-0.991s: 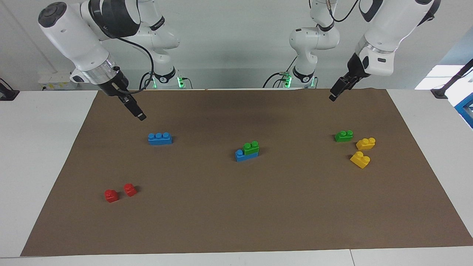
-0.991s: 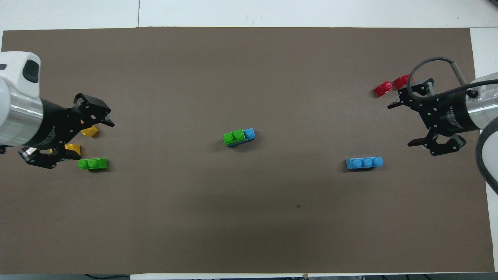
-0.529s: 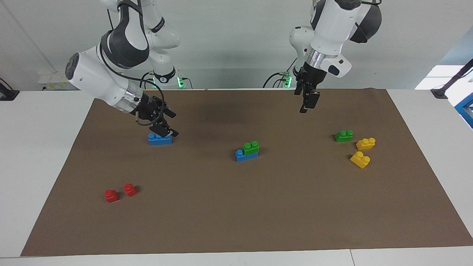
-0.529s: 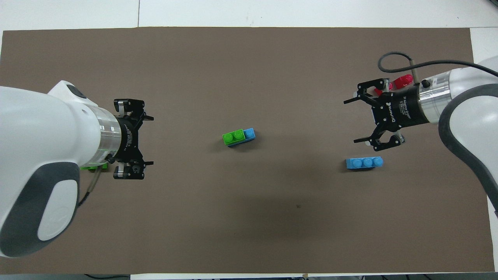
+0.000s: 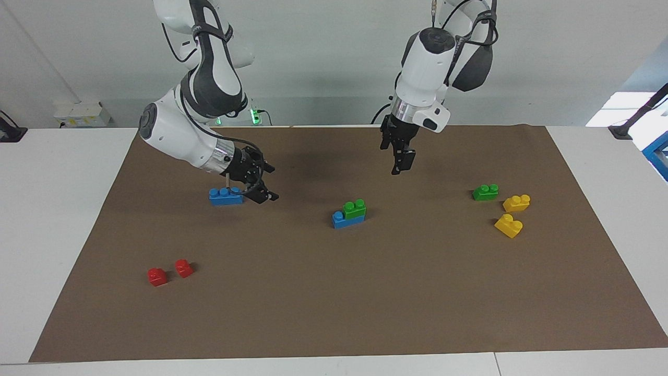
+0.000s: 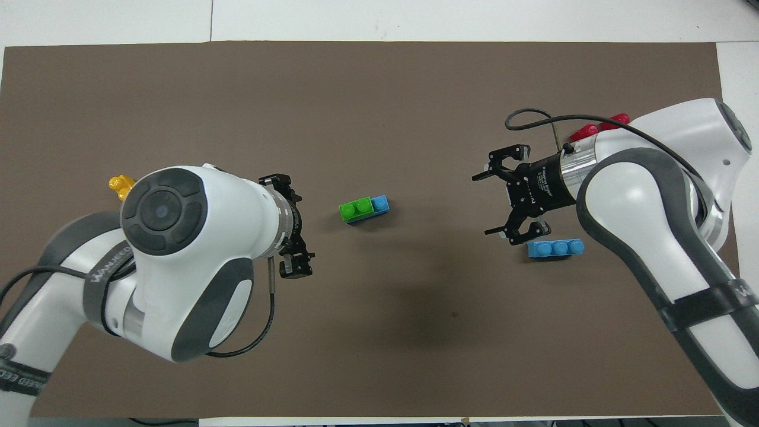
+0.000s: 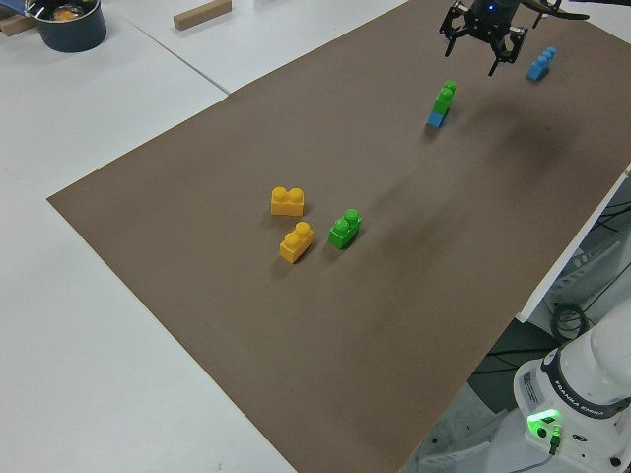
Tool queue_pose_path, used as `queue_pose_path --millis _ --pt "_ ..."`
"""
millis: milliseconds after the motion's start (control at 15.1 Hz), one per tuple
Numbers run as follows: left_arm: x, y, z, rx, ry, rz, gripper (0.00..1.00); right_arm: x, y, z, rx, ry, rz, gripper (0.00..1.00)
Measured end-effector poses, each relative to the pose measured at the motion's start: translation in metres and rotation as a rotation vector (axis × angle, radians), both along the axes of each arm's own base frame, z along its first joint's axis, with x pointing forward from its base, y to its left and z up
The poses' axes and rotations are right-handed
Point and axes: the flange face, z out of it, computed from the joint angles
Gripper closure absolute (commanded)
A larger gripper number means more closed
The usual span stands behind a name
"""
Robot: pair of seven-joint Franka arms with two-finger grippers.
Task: Remove green block with left arm and hold with right
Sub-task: 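Move the left gripper toward the green block while the right gripper approaches the blue block, then grasp the green block with the left gripper while the right gripper grasps the blue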
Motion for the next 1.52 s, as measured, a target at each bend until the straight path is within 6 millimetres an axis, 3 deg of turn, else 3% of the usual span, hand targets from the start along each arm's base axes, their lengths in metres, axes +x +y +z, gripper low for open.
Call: queue_pose_path --millis 595,1123,1322,1520 --pt "0.006 -0.052 -0.065 0.034 0.038 0.042 0.00 -0.004 0.041 -0.048 -0.046 -0.003 0.009 0.00" --pt "0.016 -0.077 -0.106 0.086 0.068 0.066 0.00 0.002 0.067 -0.088 -0.062 -0.020 -0.026 0.00" --pt "0.017 -0.084 -0.114 0.091 0.075 0.076 0.00 0.002 0.090 -0.107 -0.064 -0.045 -0.047 0.00" --pt "0.020 -0.084 -0.114 0.094 0.052 0.080 0.00 0.002 0.103 -0.111 -0.065 -0.059 -0.041 0.00"
